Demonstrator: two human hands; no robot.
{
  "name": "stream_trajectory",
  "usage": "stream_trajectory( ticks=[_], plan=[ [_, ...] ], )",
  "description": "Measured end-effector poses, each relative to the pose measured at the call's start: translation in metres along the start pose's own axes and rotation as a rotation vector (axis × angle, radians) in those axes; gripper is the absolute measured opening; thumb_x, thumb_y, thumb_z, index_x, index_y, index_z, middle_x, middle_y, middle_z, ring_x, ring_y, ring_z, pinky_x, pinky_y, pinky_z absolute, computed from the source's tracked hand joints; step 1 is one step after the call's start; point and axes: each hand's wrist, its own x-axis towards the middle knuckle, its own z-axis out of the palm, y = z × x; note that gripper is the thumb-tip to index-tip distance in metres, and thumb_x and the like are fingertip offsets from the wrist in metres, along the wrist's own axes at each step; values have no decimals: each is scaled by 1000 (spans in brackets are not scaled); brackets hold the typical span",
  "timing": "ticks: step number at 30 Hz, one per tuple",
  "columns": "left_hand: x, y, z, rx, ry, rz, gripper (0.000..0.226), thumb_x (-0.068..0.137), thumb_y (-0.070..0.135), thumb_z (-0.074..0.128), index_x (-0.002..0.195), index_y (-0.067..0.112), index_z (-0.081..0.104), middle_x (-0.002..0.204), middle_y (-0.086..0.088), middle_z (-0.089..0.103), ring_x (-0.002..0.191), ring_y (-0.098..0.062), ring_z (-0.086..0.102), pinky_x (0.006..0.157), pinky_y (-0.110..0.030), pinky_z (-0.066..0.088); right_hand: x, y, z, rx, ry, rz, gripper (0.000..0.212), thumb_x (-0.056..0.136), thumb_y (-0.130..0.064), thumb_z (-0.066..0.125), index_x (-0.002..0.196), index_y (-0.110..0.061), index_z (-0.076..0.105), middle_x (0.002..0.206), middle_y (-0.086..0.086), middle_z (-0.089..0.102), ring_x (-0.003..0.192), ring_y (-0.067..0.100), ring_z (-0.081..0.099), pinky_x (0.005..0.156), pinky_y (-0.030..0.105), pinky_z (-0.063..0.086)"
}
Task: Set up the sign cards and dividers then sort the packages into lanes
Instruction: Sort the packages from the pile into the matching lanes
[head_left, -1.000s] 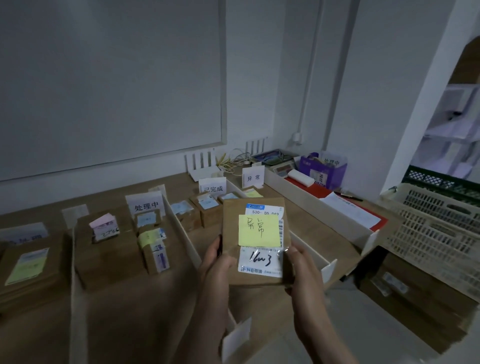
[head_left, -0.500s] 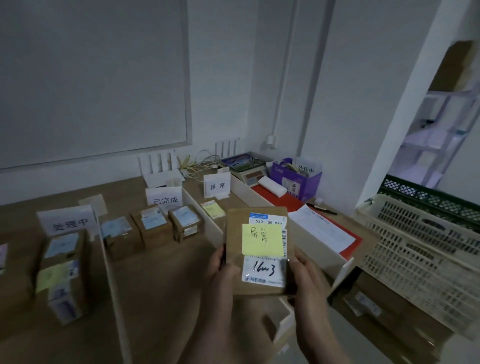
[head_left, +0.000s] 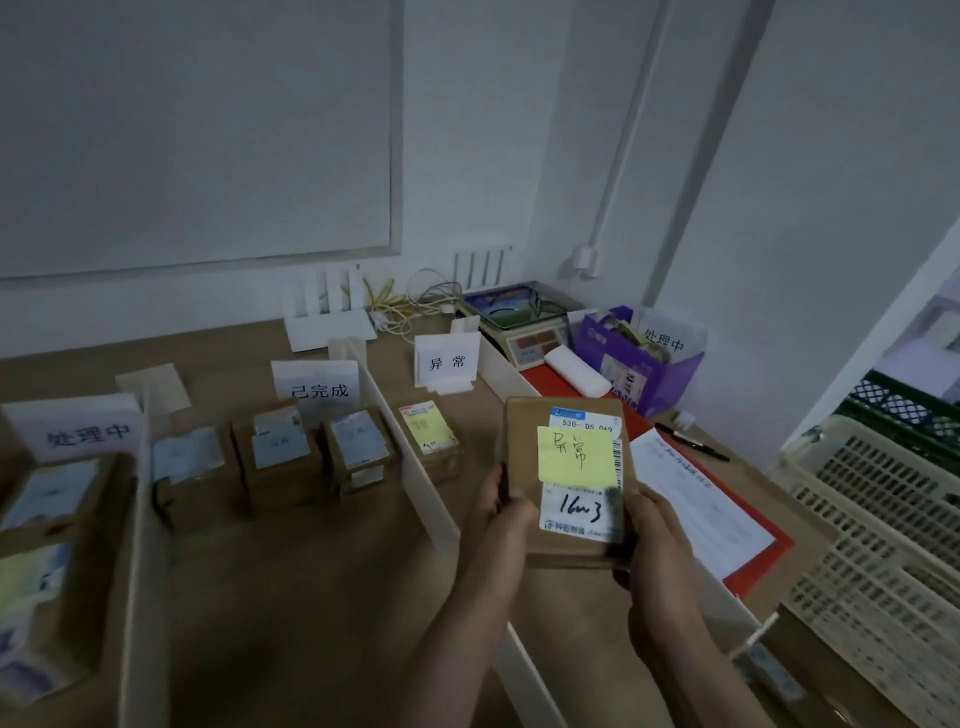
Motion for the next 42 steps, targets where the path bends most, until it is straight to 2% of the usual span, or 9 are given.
stream_trajectory(
  ticks=[4, 8, 12, 15, 25, 28, 32, 37, 42],
  plan=[
    [42, -8, 10, 71, 39, 0, 52, 93, 6, 49, 132, 40, 56, 113, 11, 73, 94, 3, 70, 64, -9, 52, 54, 8, 11, -3, -42, 35, 20, 104, -29, 49, 118, -19, 60, 87, 0, 75, 63, 5, 70, 61, 23, 43],
    [96, -29, 21, 126, 134, -43, 54, 88, -6, 50, 131, 27, 56, 110, 4, 71, 82, 1, 71, 60, -13, 53, 113, 29, 21, 4, -104, 84, 13, 102, -32, 53, 112, -26, 59, 92, 1, 76, 78, 13, 73, 66, 28, 51],
    [148, -58, 32, 192, 195, -106, 53, 87, -5, 54, 131, 24, 54, 114, 5, 68, 103, -8, 67, 75, -23, 56, 179, 64, 30, 6, -152, 161, 21, 99, -35, 57, 118, -28, 63, 106, 4, 75, 96, 24, 73, 89, 49, 58],
    [177, -80, 36, 233, 225, -187, 61, 90, 3, 55, 136, 41, 46, 117, 12, 65, 112, -11, 62, 90, -33, 55, 220, 86, 38, -42, -204, 186, 26, 100, -30, 56, 124, -21, 62, 114, 5, 71, 102, 24, 68, 84, 43, 57],
    [243, -136, 38, 405, 265, -456, 84, 76, 26, 59, 150, 51, 28, 142, 3, 55, 128, -21, 51, 108, -46, 45, 287, 154, 56, -61, -216, 330, 46, 99, -30, 57, 144, -21, 53, 131, 5, 64, 117, 24, 61, 91, 40, 51],
    [256, -139, 40, 383, 325, -423, 73, 87, 12, 60, 150, 40, 36, 139, 3, 59, 125, -18, 54, 104, -37, 47, 296, 160, 64, -38, -200, 357, 50, 98, -27, 58, 147, -22, 49, 133, 4, 63, 121, 24, 60, 99, 44, 50],
    [273, -145, 39, 402, 525, -398, 64, 92, 24, 68, 148, 19, 40, 143, -2, 53, 126, -22, 52, 96, -33, 45, 310, 155, 81, -22, -173, 333, 56, 96, -28, 62, 149, -20, 45, 137, 4, 61, 127, 26, 56, 107, 47, 45],
    [286, -147, 44, 639, 663, -274, 36, 92, 22, 68, 124, 19, 52, 125, -1, 59, 97, -9, 52, 67, -13, 38, 337, 147, 104, -68, -210, 270, 53, 99, -34, 60, 148, -16, 47, 138, 9, 60, 128, 29, 56, 107, 49, 46],
    [290, -139, 39, 885, 621, -158, 52, 93, 20, 65, 141, 25, 46, 145, 1, 41, 125, -17, 49, 92, -22, 42, 358, 140, 125, -79, -249, 249, 45, 100, -33, 58, 142, -20, 51, 133, 5, 63, 125, 25, 59, 104, 48, 49]
  ],
)
